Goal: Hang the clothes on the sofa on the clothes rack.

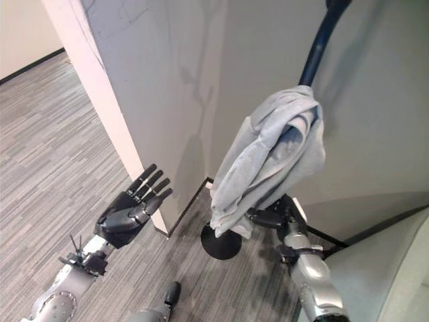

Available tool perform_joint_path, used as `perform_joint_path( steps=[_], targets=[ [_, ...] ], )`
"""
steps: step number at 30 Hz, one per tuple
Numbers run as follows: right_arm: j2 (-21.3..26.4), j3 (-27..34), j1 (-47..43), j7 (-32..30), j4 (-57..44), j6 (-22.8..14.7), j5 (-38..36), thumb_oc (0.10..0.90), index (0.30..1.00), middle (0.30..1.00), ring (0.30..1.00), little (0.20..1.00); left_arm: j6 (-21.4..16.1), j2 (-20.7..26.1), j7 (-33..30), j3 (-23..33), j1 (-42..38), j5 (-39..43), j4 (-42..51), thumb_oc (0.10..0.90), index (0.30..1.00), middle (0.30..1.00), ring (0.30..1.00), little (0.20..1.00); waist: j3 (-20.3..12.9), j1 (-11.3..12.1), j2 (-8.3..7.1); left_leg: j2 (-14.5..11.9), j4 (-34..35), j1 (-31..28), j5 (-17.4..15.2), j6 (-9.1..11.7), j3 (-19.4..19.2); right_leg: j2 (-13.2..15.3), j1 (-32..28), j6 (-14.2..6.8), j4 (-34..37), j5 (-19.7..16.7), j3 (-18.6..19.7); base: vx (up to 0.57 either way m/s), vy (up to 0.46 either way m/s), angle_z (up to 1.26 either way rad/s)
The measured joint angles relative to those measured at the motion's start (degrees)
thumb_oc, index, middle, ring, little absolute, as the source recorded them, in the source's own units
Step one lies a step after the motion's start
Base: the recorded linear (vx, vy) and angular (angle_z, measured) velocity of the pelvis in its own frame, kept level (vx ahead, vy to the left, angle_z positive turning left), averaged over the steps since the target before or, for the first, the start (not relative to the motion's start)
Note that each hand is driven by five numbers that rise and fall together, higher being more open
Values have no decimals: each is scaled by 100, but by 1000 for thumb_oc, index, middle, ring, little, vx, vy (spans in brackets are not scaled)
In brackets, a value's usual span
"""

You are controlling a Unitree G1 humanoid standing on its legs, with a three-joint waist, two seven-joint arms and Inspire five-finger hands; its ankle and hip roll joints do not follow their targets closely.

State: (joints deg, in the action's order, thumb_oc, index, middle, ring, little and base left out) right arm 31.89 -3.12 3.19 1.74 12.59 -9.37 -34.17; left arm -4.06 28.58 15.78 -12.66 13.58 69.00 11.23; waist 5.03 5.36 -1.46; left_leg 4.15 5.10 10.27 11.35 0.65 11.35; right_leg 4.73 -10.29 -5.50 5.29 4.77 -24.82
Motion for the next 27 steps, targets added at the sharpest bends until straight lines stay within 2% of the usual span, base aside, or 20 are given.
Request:
perform_joint_path(
  steps=[3, 4, 5, 6, 7, 8, 9, 10, 13, 15, 17, 18, 21, 23, 24, 27],
  targets=[
    [-114, 180, 172, 72, -29, 13, 28, 800, 900, 900, 900, 900, -243, -494, -24, 850, 696, -571, -981, 800, 900, 900, 900, 900, -24, 18, 7, -15, 0, -19, -33, -39, -98, 49, 21, 0, 0, 0, 46, -4, 5, -16],
    [-189, 224, 176, 76, -24, 33, 51, 800, 900, 900, 900, 900, -365, -1028, -18, 1395, 735, -914, -1831, 800, 900, 900, 900, 900, -25, 38, 8, -23, -1, -78, -52, -61, -212, 59, 11, -2, 0, -1, 175, 1, 0, -30],
    [-188, 270, 190, 65, 6, 52, 166, 800, 900, 900, 900, 900, -524, -1297, -381, 1824, 510, -1335, -3447, 800, 900, 900, 900, 900, -79, 23, 30, -21, 0, -94, -42, -74, -242, 65, -1, -2, 0, -1, 184, 9, 2, -29],
    [-203, 364, 206, 65, 6, 57, 214, 800, 900, 900, 900, 900, -459, -1260, -691, 2030, 412, -1714, -4817, 800, 900, 900, 900, 900, -61, 0, -24, -35, 0, -91, -42, -73, -255, 60, 11, -2, 0, -1, 196, 14, 22, -10],
    [-319, 548, 278, 50, 66, 70, 264, 800, 900, 900, 900, 900, -509, -1270, -853, 2169, 354, -2456, -6596, 800, 900, 900, 900, 900, -81, 6, -134, -39, 3, -81, -71, -64, -263, 70, 25, -2, 0, -2, 203, 14, 31, -7],
    [-426, 616, 304, 38, 66, 89, 271, 800, 900, 900, 900, 900, -525, -1320, -915, 2318, 255, -2653, -7459, 800, 900, 900, 900, 900, -107, -7, -182, -48, 14, -83, -131, -78, -288, 69, 30, 3, 0, -6, 219, 15, 30, -8],
    [-510, 670, 349, 15, 64, 96, 288, 800, 900, 900, 900, 900, -428, -1450, -1120, 2727, 73, -2693, -8174, 800, 900, 900, 900, 900, -131, 0, -220, -46, 17, -86, -135, -84, -310, 71, 33, 5, 0, -6, 257, 12, 24, -5],
    [-585, 702, 395, -21, 63, 98, 302, 800, 900, 900, 900, 900, -401, -1561, -1294, 2931, 114, -2698, -8476, 800, 900, 900, 900, 900, -143, 3, -255, -48, 27, -77, -136, -86, -316, 89, 36, 12, 0, -11, 253, 19, 19, 4],
    [-885, 821, 427, -220, 206, 73, 408, 800, 900, 900, 900, 900, -371, -1758, -1415, 2903, 254, -2934, -8515, 800, 900, 900, 900, 900, -163, 27, -281, -121, 21, -5, -135, -85, -576, 85, 100, 29, 2, -4, 168, 17, 26, 13],
    [-1216, 944, 410, -431, 653, 38, 540, 800, 900, 900, 900, 900, -369, -1776, -1445, 2975, 120, -2983, -8567, 800, 900, 900, 900, 900, -208, 44, -289, -131, 25, -4, -134, -84, -617, 80, 97, 47, 2, 0, 168, 31, 39, 5],
    [-1890, 1419, 604, -940, 998, 35, 833, 800, 900, 900, 900, 900, -387, -1815, -1602, 3160, -82, -2995, -8615, 800, 900, 900, 900, 900, -269, 36, -268, -117, 18, -2, -131, -78, -648, 106, 110, 103, 0, 33, 177, 30, 40, -9],
    [-2477, 1837, 908, -1358, 1116, 15, 886, 800, 900, 900, 900, 900, -423, -1871, -1757, 3183, -173, -3095, -8684, 800, 900, 900, 900, 900, -390, 3, -248, -117, 2, -4, -116, -65, -775, 130, 131, 57, -6, 11, 278, 7, 14, -29],
    [-2339, 1708, 1298, -1713, 1203, 162, 872, 800, 900, 900, 900, 900, -434, -1978, -1817, 3065, -187, -3104, -8471, 800, 900, 900, 900, 900, -416, -205, -186, -89, -1, 1, -83, -27, -827, 150, 146, -2, -5, -23, 330, 11, 40, -16],
    [-2588, 1639, 1385, -1738, 1665, -299, 780, 800, 900, 900, 900, 900, -518, -2056, -1961, 2710, -255, -3102, -8316, 800, 900, 900, 900, 900, -385, -306, -194, -130, -5, -16, -128, -85, -831, 161, 192, -15, -66, -32, 306, 10, 52, -6],
    [-2718, 1357, 1101, -1699, 2649, -293, 128, 800, 900, 900, 900, 900, -475, -1939, -1971, 2393, -294, -3159, -8384, 800, 900, 900, 900, 900, -458, -287, -272, -187, 0, -43, -131, -76, -876, 126, 226, -10, -134, 18, 444, 2, 29, -16],
    [-2814, 900, 762, -1550, 4081, -116, -386, 800, 900, 900, 900, 900, -432, -2062, -1980, 2238, -485, -3203, -8457, 800, 900, 900, 900, 900, -473, -289, -297, -198, 1, -36, -107, -41, -914, 124, 218, -14, -75, 30, 475, 2, 16, -8]
  ],
)
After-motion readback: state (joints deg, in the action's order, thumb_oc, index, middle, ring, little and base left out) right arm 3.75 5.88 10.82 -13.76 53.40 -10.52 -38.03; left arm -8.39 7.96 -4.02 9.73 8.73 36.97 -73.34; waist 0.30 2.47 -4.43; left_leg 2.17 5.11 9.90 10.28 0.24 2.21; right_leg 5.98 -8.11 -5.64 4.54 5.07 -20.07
